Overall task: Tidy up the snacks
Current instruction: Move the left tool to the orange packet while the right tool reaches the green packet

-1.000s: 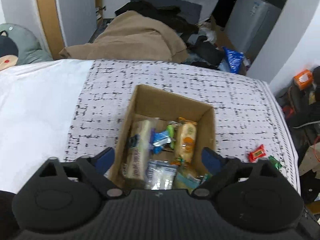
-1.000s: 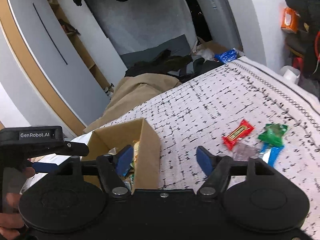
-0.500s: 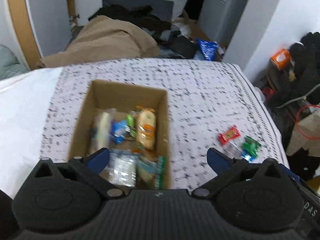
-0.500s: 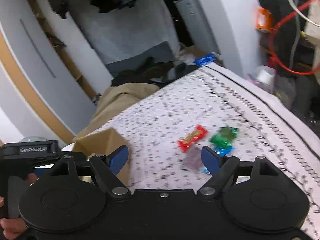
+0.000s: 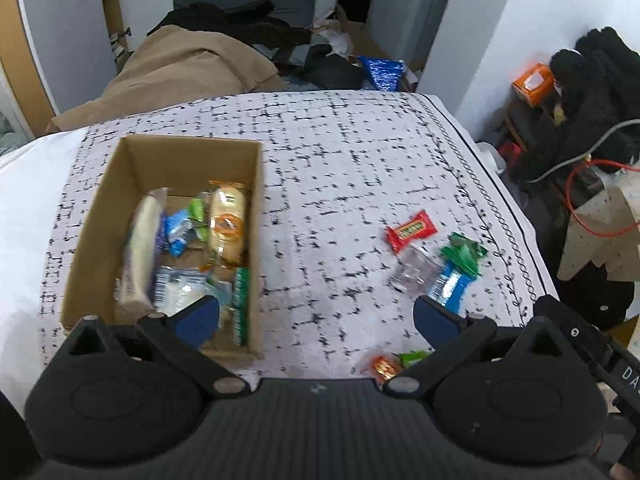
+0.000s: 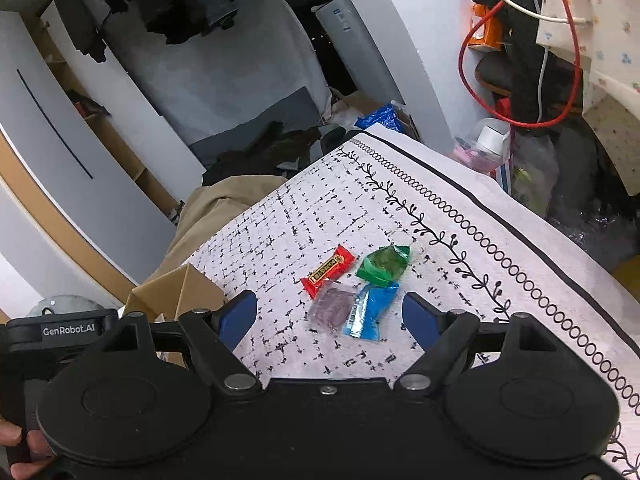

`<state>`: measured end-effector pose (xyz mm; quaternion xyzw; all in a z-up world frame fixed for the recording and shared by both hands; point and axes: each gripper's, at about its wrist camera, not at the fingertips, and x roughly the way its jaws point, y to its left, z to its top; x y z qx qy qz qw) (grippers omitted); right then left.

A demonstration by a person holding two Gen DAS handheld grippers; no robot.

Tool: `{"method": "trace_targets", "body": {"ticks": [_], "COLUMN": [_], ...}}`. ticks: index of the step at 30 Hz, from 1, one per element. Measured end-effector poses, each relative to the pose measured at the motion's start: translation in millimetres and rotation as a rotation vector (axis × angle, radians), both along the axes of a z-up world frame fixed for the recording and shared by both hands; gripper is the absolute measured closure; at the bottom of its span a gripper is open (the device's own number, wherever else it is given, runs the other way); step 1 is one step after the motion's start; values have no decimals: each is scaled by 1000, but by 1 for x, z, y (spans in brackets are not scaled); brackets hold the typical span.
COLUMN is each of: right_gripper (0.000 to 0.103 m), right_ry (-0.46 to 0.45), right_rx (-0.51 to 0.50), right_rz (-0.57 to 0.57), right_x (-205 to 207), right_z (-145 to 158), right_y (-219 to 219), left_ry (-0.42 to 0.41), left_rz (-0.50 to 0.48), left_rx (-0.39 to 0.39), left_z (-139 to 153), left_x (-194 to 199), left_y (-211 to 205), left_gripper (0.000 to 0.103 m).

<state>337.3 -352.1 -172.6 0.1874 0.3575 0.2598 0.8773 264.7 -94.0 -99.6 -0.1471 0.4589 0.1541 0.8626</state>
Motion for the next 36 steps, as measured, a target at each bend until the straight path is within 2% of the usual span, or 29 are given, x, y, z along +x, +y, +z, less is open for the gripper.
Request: {"method": "trace_targets", "body": {"ticks": [7,13,21,22,26,31,36], "right_gripper": [24,24,26,27,33,34,34], "right_ry": [19,36,46,47,65,71,80], "right_rx": [8,18,41,39,35,39,47], "right_rz": [7,12,26,35,63,63,66], "right_x": [-4,-3,-4,-4,-2,-3,-1], "right_z": [-11,-20,-28,-30,-37,-40,-44], "right_y": [-13,-19,-26,-25,-21,-21,-23], "left_ry": [-4,-2,42,53,83,113,124], "left_rz": [-38,-53,-39,-34,-8,9,18], "left_rx": [2,-35,-72,-83,-112,-144,-158], "left_z": [-11,-27,-51,-56,-73,-92,-106], "left_x": [-1,-2,-1,-1,1,4,10], "left_y": [-26,-42,-53,-53,-51,-51,-52], "left_gripper": [1,5,31,37,51,60,63]}}
